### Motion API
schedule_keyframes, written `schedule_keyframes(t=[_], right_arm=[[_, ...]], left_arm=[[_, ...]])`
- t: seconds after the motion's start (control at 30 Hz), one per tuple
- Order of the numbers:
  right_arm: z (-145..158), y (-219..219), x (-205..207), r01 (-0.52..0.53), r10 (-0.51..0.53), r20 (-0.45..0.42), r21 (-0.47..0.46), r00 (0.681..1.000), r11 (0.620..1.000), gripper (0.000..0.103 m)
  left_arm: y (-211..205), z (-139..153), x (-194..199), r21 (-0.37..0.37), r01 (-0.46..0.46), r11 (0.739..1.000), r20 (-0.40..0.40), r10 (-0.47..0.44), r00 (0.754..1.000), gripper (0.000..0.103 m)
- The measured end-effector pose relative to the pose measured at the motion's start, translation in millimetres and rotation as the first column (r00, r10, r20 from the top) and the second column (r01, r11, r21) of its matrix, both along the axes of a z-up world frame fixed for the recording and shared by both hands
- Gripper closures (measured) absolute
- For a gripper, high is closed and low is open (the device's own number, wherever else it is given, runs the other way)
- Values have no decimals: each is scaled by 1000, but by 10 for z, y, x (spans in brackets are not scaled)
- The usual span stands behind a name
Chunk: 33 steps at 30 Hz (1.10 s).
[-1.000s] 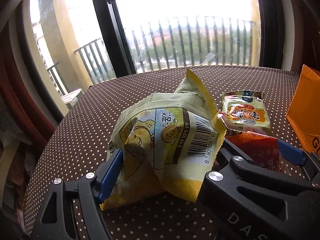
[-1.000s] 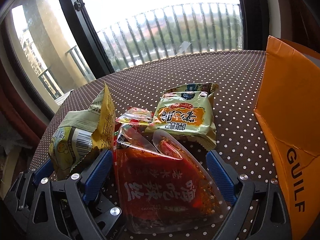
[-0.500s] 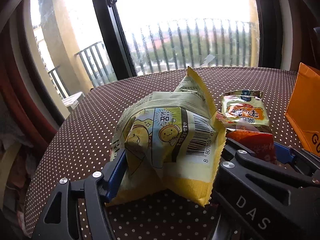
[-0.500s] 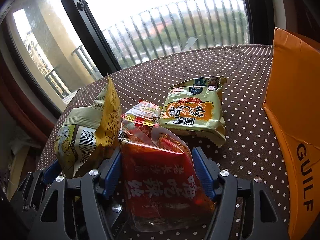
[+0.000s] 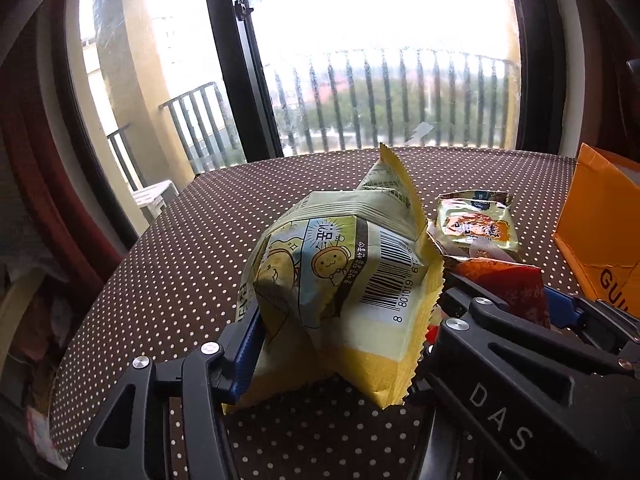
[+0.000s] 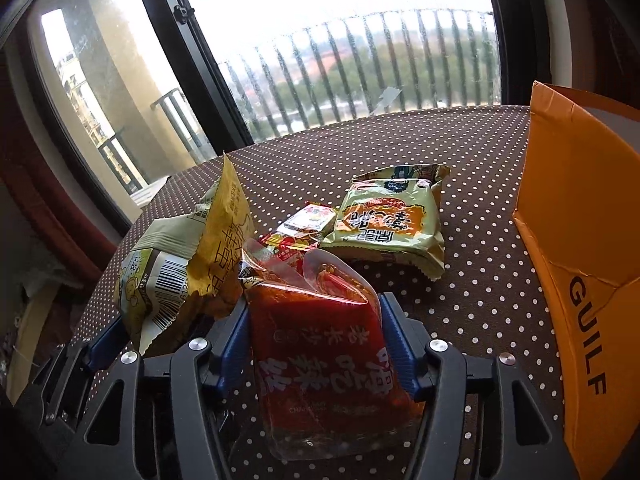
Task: Organize snacks
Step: 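Lift the yellow chip bag and red spicy packet and carry them over the shoebox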
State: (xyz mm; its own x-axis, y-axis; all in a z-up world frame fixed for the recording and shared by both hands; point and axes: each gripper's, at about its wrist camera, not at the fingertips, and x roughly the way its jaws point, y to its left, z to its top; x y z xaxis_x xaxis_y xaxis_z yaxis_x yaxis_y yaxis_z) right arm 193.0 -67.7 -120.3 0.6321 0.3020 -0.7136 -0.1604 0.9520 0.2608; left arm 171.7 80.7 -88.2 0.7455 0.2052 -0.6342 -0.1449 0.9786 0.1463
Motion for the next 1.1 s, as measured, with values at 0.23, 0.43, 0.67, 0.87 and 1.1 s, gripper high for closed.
schedule_keyframes(t=[0.23,0.43,0.67,0.87,1.1], right_arm=[[153,26,-173,-19,19,30,-4,999,1000,39],[308,37,-327,-29,30,63,-18,998,999,39],[495,19,-512,-26,30,99,-36,995,999,39],[682,-8,-626,-24,29,132,-41,991,999,39],[911,-47,-708,-33,42,180,-53,983,998,39]], left_arm=[[-34,104,-235,-25,-6,1000,36,7,999,48],[-63,186,-417,-51,-12,999,65,15,998,48],[-110,340,-605,-76,-7,997,98,15,995,48],[-138,505,-727,-91,3,996,132,9,991,48],[-195,727,-873,-104,7,995,171,11,985,48]])
